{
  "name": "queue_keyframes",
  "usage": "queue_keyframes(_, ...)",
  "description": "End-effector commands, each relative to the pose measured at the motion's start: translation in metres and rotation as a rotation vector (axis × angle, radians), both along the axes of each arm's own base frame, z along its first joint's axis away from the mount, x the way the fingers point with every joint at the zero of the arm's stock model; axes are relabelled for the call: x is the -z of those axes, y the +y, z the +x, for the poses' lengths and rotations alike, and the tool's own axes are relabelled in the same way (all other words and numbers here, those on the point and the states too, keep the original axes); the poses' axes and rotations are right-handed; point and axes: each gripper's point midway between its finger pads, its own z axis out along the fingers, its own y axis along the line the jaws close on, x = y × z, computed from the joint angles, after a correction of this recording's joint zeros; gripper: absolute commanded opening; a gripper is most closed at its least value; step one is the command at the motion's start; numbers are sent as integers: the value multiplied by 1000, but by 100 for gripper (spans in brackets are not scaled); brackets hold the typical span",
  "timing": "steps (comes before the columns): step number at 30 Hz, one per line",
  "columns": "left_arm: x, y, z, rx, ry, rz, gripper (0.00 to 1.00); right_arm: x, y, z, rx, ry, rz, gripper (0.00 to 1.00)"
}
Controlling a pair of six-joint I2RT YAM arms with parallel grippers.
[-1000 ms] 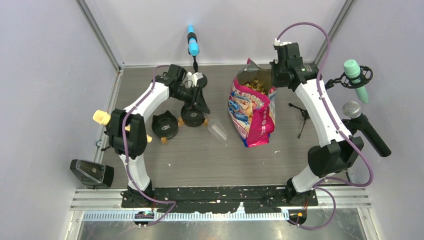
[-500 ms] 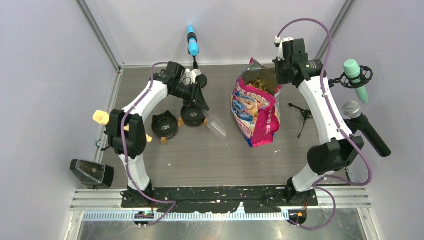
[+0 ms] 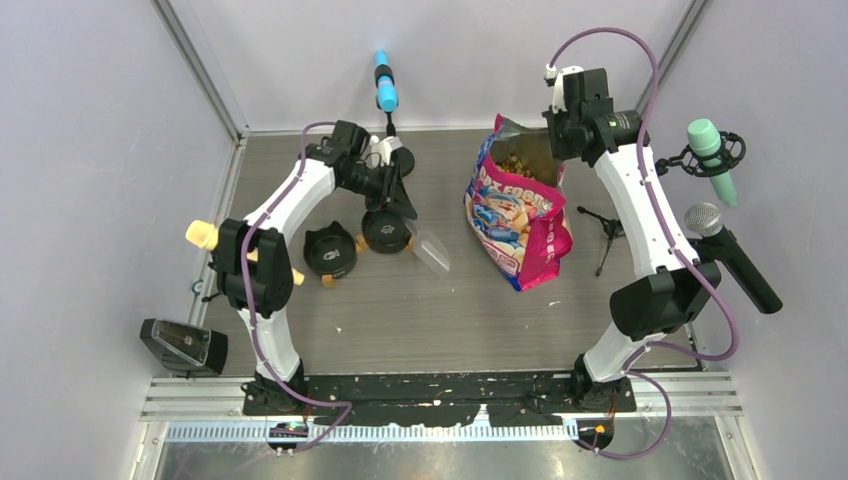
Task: Serve the pet food
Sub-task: Collect the pet food from the pet food bag.
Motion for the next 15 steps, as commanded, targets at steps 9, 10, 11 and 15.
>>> queue_keyframes(9,-123,22,6,-120,-312,15,0,-73,72,-36,-59,-294,55,5)
queue_keyframes(10,-135,24,4,-129,-341,14,0,-73,79,-40,-59,-295,40,5)
queue_keyframes(11,-147,27,1,-136,-370,9,0,-73,82,-42,-62,-293,33,5)
queue_keyframes(15,-193,34,-20,-151,-471,-38,0,-72,104,-52,-92,-288,4,5)
